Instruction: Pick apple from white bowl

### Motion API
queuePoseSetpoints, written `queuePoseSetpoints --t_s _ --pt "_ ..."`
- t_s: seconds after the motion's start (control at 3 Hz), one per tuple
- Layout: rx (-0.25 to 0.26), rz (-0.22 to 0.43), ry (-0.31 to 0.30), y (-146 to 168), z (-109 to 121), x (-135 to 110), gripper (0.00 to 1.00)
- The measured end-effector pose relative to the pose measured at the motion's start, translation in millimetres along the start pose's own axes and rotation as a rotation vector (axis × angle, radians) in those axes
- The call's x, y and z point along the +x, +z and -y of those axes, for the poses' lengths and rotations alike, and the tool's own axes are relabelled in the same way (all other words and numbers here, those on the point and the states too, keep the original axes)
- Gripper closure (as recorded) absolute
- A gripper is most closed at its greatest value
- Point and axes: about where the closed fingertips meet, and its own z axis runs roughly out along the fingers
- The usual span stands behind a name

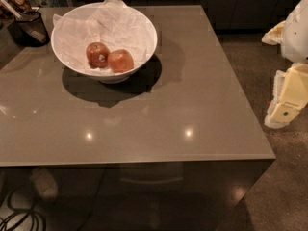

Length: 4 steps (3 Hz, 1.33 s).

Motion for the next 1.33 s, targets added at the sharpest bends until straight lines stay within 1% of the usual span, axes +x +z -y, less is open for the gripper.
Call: queuePoseSetpoints --t_s 0.33,0.67,1.0,1.33 --pt "0.015 0.002 -0.004 -3.2 1.4 -5.1 0.00" --pt "0.023 -0.016 -0.042 -6.2 5.5 -27.3 0.00" --pt "0.039 -0.044 -0.135 -4.7 8.4 -66.0 0.00" --pt "0.046 -0.037 -0.139 -3.9 9.5 -70.0 0.00"
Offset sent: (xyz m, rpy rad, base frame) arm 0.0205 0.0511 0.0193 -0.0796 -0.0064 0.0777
